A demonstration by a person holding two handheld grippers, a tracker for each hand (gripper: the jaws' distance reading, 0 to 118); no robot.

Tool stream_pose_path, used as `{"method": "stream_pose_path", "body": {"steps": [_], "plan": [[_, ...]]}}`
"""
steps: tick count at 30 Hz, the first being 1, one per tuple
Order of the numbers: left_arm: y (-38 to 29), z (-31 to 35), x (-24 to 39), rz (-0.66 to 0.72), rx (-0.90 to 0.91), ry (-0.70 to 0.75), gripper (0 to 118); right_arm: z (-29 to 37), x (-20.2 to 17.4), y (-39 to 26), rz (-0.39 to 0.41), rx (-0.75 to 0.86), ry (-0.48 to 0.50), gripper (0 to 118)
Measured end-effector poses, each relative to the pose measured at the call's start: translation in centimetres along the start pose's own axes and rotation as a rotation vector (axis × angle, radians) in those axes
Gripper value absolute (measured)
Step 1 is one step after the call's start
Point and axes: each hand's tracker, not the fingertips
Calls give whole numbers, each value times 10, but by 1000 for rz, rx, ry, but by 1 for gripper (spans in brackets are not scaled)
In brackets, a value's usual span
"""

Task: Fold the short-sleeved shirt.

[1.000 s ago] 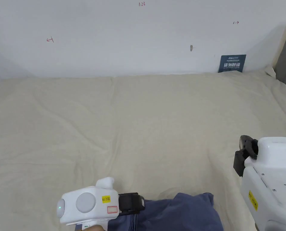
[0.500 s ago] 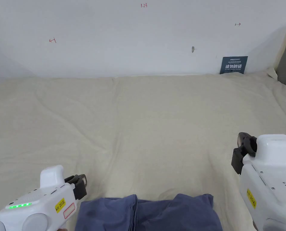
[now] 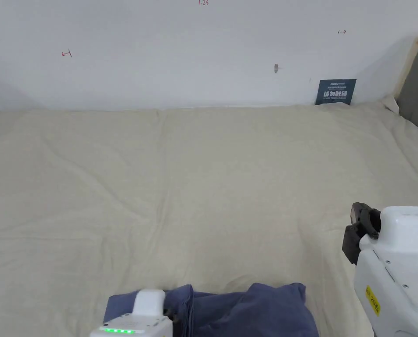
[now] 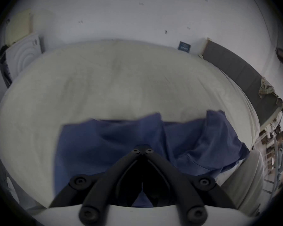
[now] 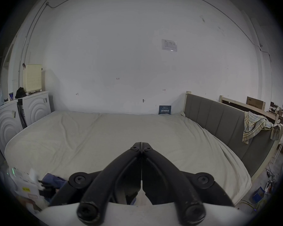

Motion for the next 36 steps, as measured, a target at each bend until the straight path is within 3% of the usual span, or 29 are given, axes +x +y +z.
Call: {"method": "stream_pose_path", "body": {"steps": [3, 5, 7, 13, 19, 20, 22, 23, 24, 31, 33, 36], "plan": [[-15, -28, 16, 37, -125, -54, 0, -2, 2, -3, 0, -9, -9, 0], [-17, -22, 18, 48, -24, -11, 0, -2, 3, -4, -7, -14, -12, 0], [-10, -20, 12, 84, -68, -34, 0, -2, 4, -5, -14, -17, -11, 0], [17, 34, -15, 180, 51, -139, 0, 0, -1, -2, -2, -14, 2, 0], [47, 89, -85, 301, 84, -239, 1, -2, -13, 3, -1, -1, 23, 0], [48, 92, -102, 357, 72, -261, 9, -2, -15, 3, 3, -1, 28, 0], [47, 90, -131, 452, 13, -320, 70, -4, -20, 2, 4, -3, 37, 0], [44, 86, -144, 494, -27, -328, 95, -5, -23, 2, 3, -6, 42, 0], [43, 83, -151, 507, -66, -327, 108, -6, -25, 1, 3, -10, 44, 0], [16, 46, -200, 547, -125, -263, 107, -14, -36, -5, 18, -48, 61, 0], [9, 34, -205, 616, -157, -301, 93, -17, -38, -7, 26, -58, 58, 0], [2, 25, -202, 596, -141, -320, 70, -20, -38, -8, 31, -68, 54, 0]]}}
